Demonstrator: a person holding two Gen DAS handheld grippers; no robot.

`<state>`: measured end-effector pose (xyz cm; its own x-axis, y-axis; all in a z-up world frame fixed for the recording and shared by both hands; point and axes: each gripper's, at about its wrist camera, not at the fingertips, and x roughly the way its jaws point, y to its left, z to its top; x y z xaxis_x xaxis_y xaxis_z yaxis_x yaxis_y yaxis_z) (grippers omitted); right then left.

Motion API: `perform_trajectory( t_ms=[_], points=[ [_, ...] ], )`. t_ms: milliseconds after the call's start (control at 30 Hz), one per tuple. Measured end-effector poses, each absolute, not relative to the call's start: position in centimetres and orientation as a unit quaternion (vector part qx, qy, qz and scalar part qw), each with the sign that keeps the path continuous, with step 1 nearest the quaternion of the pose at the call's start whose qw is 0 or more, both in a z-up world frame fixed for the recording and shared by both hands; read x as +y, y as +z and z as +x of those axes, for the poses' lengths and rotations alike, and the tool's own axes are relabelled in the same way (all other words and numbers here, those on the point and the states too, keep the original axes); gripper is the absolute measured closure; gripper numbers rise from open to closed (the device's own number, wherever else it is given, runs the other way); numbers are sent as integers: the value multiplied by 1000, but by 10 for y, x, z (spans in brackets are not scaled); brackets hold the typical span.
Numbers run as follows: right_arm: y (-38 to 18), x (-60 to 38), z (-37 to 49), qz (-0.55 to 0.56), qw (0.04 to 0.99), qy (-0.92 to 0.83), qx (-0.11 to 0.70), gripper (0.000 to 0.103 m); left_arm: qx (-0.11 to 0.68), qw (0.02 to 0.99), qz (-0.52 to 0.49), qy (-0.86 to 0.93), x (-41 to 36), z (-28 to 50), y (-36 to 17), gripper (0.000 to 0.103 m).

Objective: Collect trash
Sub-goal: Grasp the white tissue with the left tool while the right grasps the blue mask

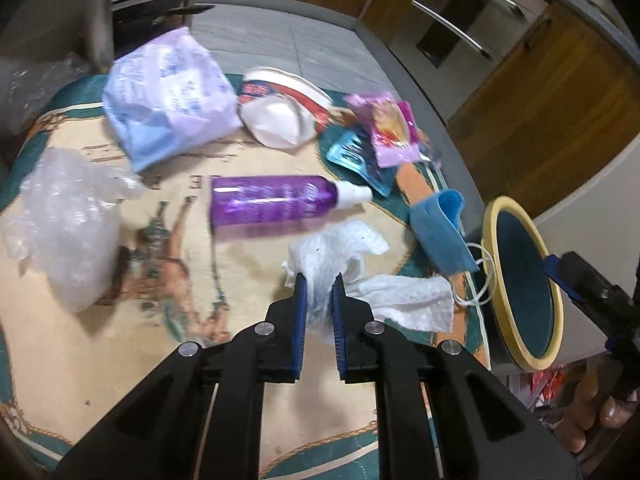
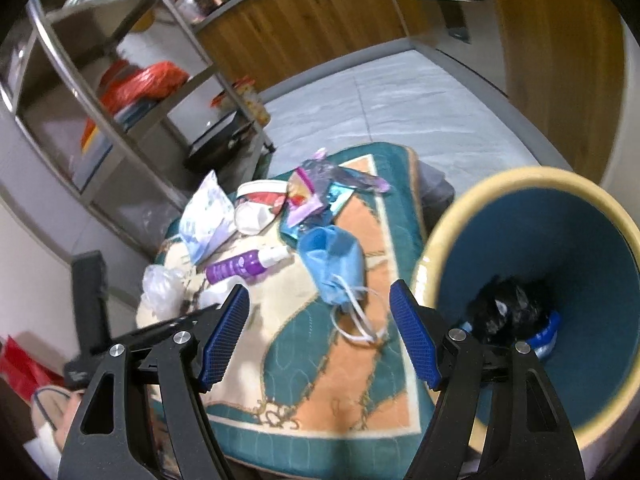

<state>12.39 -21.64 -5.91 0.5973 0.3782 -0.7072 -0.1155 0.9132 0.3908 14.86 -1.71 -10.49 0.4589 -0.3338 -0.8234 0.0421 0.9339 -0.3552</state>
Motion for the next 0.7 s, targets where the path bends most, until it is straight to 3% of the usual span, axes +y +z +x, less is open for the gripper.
perform_trajectory(
  t_ms=[500, 600, 667, 700],
  points=[
    [-103, -165, 192, 36, 864, 119, 487, 32, 500, 847, -135, -119, -10, 149, -105, 92],
    [-113, -164, 199, 29, 858, 114, 499, 44, 502, 845, -137, -122, -11, 151, -108, 92],
    [-119, -167, 201, 33, 856, 108, 505, 61, 502, 844, -141, -125, -12, 152, -109, 92],
    [-119, -168, 200, 36, 855, 108, 505, 65, 502, 844, -141, -126, -13, 152, -109, 91]
  ],
)
